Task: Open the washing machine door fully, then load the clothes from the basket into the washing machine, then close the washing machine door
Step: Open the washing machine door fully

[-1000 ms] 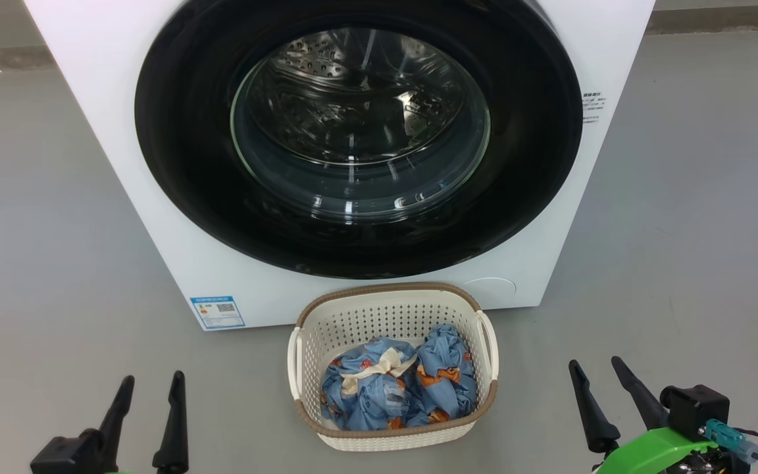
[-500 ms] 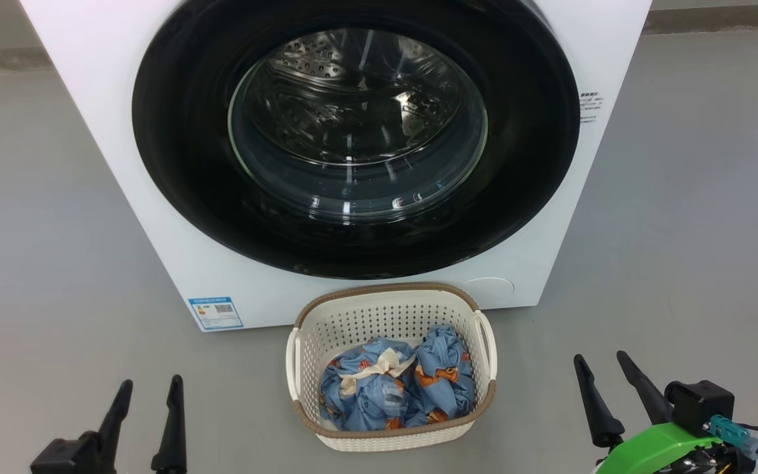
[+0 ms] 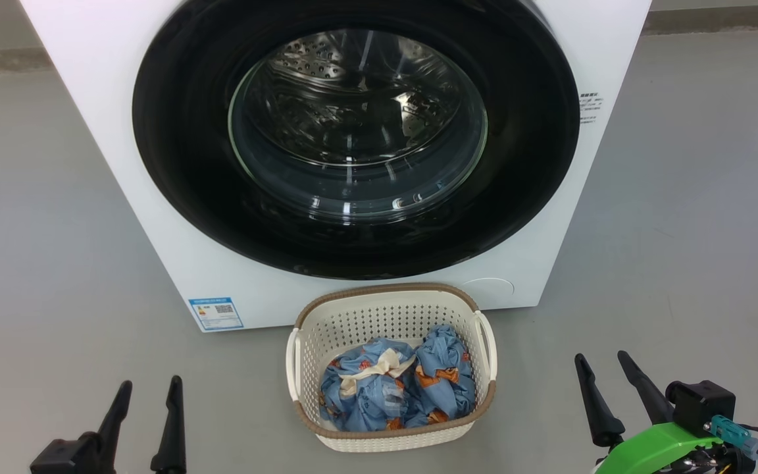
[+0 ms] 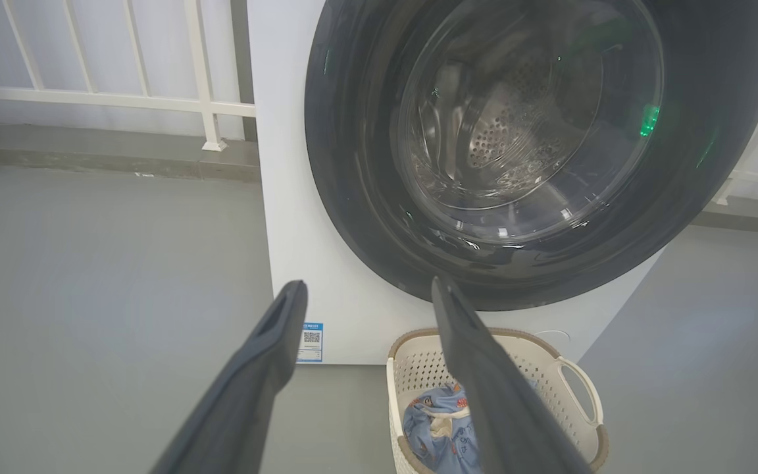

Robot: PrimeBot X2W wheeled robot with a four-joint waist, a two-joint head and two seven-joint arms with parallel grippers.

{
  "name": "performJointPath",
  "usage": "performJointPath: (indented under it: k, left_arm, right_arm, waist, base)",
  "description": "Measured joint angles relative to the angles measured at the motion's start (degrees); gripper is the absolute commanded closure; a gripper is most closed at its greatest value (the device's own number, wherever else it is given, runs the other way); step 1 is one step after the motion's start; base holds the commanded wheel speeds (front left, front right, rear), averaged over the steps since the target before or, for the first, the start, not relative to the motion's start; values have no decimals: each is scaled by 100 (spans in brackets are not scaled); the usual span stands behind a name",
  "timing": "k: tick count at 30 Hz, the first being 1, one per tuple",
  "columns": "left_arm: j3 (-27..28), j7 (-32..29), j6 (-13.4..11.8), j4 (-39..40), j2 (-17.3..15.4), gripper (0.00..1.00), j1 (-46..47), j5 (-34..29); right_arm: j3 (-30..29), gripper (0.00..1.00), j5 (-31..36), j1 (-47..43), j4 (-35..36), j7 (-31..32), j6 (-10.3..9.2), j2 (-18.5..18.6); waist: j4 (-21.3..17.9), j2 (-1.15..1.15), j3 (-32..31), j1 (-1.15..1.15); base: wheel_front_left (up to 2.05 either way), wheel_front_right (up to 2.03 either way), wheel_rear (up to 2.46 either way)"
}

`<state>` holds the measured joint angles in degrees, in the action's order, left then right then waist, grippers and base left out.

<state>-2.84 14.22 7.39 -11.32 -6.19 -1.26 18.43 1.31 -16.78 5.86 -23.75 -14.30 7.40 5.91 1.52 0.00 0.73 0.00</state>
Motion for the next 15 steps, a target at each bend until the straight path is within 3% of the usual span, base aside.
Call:
performJointPath:
  k: [8,15]
  left_arm:
    - [20,0,0,-3,-2,0,0,-168]
    - [-8,0,1,0,-18,0,-1,-258]
  right_arm:
    - [4,0,0,0,1,0,0,0]
    - [7,0,0,-1,2,0,0,-13]
  waist:
    - [6,0,-11,0]
    - [5,0,-2,0]
  base:
    - [6,6,-13]
    - [56,56,-113]
